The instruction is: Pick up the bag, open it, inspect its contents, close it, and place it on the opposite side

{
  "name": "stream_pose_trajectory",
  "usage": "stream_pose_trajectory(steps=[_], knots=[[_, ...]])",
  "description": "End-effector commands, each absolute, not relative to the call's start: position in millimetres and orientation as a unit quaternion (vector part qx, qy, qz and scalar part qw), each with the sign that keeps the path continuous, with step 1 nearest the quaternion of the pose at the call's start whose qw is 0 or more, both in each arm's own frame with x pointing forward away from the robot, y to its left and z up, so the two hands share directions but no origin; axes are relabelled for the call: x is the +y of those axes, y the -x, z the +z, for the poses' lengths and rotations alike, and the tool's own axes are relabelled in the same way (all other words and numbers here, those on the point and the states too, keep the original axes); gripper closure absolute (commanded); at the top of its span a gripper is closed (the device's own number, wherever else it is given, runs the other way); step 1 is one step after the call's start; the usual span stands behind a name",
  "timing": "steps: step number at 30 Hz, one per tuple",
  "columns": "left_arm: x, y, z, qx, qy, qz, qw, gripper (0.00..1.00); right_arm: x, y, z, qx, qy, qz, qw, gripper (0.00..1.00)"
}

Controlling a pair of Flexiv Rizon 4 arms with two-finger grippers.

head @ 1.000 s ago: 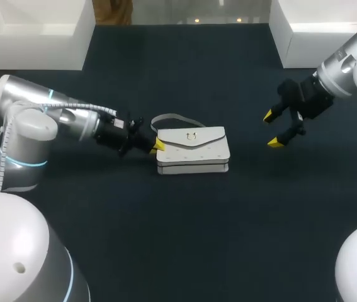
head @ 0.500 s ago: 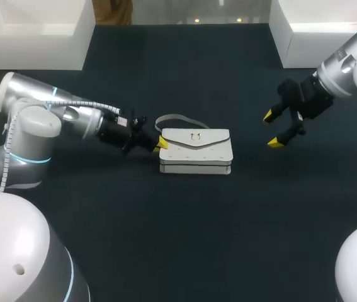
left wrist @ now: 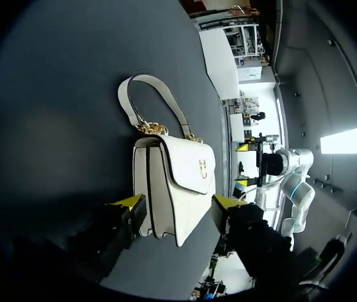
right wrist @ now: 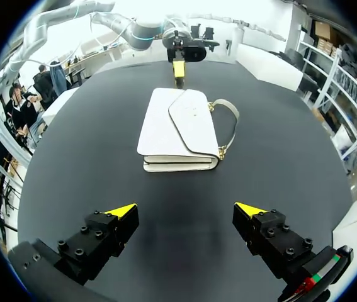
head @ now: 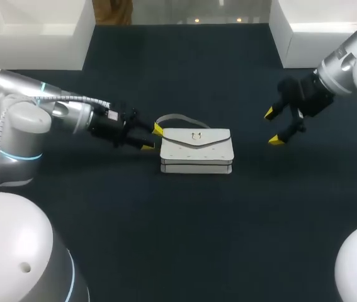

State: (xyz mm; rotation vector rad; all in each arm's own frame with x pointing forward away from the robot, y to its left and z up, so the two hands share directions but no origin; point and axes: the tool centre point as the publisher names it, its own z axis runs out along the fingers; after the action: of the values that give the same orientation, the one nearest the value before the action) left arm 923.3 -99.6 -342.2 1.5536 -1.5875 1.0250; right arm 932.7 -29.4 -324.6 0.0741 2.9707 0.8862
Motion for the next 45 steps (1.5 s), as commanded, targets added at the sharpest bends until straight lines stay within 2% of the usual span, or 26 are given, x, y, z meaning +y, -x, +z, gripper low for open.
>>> stream_pose_trajectory(steps=[1, 9, 17, 27, 31, 43, 45], knots=[[-77.7, -918.3, -317.4, -0.621, -0.597, 0.4, 0.311, 0.0, -18.8, -924.8, -305.8, 0.965, -0.025, 0.258, 0.05, 0.0], [-65.9, -935.6, -300.1, -0.682, -0.577, 0.369, 0.255, 0.0, 1.7, -917.4, -283.3, 0.97, -0.014, 0.22, 0.099, 0.0], [-60.9, -949.6, -289.4, -0.745, -0.535, 0.344, 0.2, 0.0, 28.2, -904.0, -282.4, 0.972, -0.003, 0.193, 0.137, 0.0], [-46.7, -953.2, -272.3, -0.825, -0.437, 0.32, 0.162, 0.0, 47.4, -890.6, -278.5, 0.97, 0.006, 0.19, 0.154, 0.0], [-37.7, -951.3, -266.2, -0.862, -0.378, 0.286, 0.182, 0.0, 53.0, -886.3, -274.9, 0.967, 0.013, 0.195, 0.161, 0.0], [-37.7, -951.3, -266.2, -0.862, -0.378, 0.286, 0.182, 0.0, 57.2, -885.5, -276.0, 0.968, 0.018, 0.199, 0.153, 0.0], [-40.4, -951.1, -269.7, -0.882, -0.35, 0.283, 0.139, 0.0, 62.5, -888.8, -268.8, 0.97, 0.04, 0.186, 0.154, 0.0]])
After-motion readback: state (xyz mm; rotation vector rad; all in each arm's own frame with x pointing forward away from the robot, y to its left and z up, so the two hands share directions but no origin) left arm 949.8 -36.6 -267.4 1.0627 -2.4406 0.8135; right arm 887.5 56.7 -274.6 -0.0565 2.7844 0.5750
